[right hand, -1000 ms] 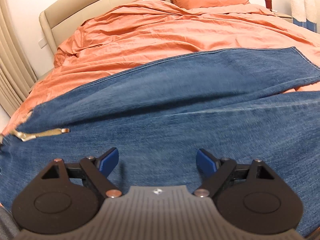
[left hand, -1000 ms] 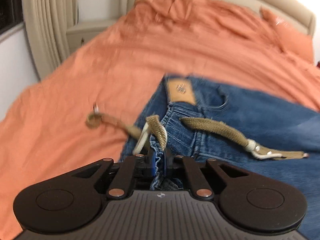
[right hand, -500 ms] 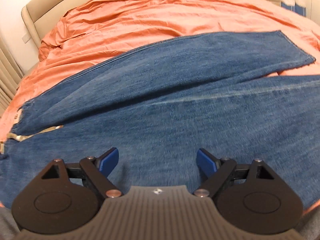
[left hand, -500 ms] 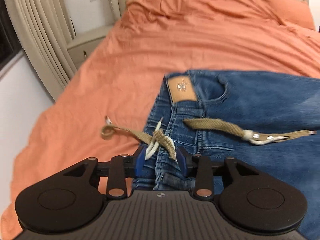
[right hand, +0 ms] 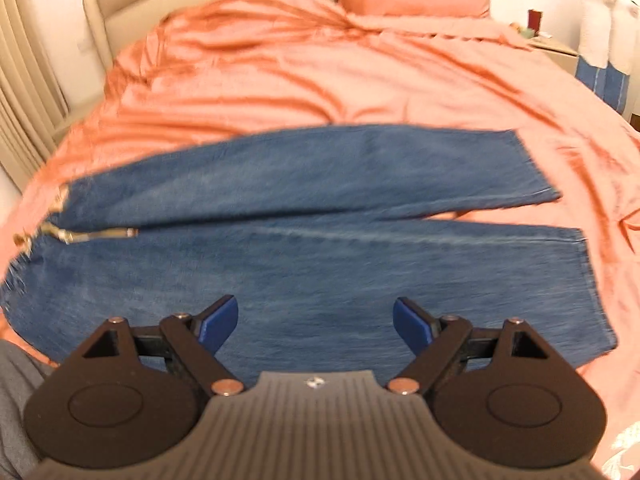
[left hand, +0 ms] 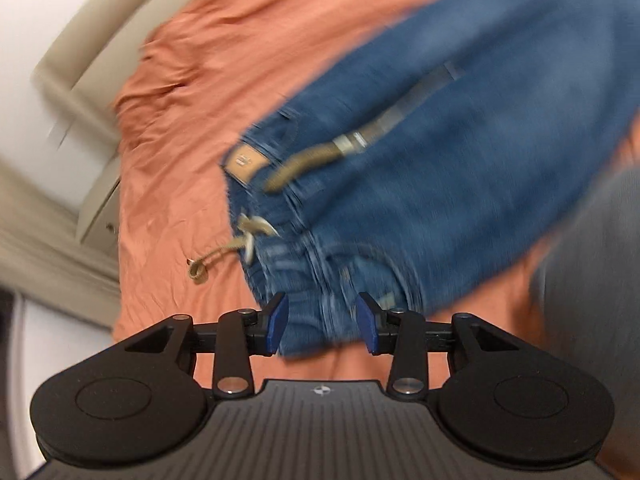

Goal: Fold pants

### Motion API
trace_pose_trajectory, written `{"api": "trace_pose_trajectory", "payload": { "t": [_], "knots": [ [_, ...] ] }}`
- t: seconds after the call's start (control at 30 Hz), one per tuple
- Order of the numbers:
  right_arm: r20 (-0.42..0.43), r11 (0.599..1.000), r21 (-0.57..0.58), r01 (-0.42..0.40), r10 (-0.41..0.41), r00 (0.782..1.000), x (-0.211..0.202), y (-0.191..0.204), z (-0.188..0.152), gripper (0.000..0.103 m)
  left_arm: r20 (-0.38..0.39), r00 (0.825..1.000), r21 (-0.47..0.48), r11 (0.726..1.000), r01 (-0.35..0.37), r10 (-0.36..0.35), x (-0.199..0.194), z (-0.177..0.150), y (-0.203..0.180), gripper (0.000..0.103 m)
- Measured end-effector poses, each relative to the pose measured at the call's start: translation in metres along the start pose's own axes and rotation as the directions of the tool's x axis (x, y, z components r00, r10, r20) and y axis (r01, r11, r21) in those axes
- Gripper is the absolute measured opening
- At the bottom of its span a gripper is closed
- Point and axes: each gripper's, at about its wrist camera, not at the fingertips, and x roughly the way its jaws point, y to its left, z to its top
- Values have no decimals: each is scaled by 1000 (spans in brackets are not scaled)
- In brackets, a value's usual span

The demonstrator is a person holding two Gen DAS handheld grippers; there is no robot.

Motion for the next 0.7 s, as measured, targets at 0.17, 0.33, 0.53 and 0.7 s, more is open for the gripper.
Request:
{"api": "trace_pose_trajectory", "payload": {
  "t": [0.17,0.33,0.53,0.7],
  "knots": [
    [84,997,23,68,-69,994,-36,-46,-1,81,-39,996,284,956,-69,84,31,-19,-36,52],
    [87,987,39,153,-156,984,-62,-90,-2,81,-3,994,440,893,-97,110,63,-32,-57,53],
    [48,952,-164,257,-253,966,-72,-127,-9,72,30,994,456,884,-105,102,83,-37,-61,53],
    [-44,898,-380,222,-257,965,-52,-142,-26,47,26,995,333,937,-101,98,80,-27,-56,29]
  ]
}}
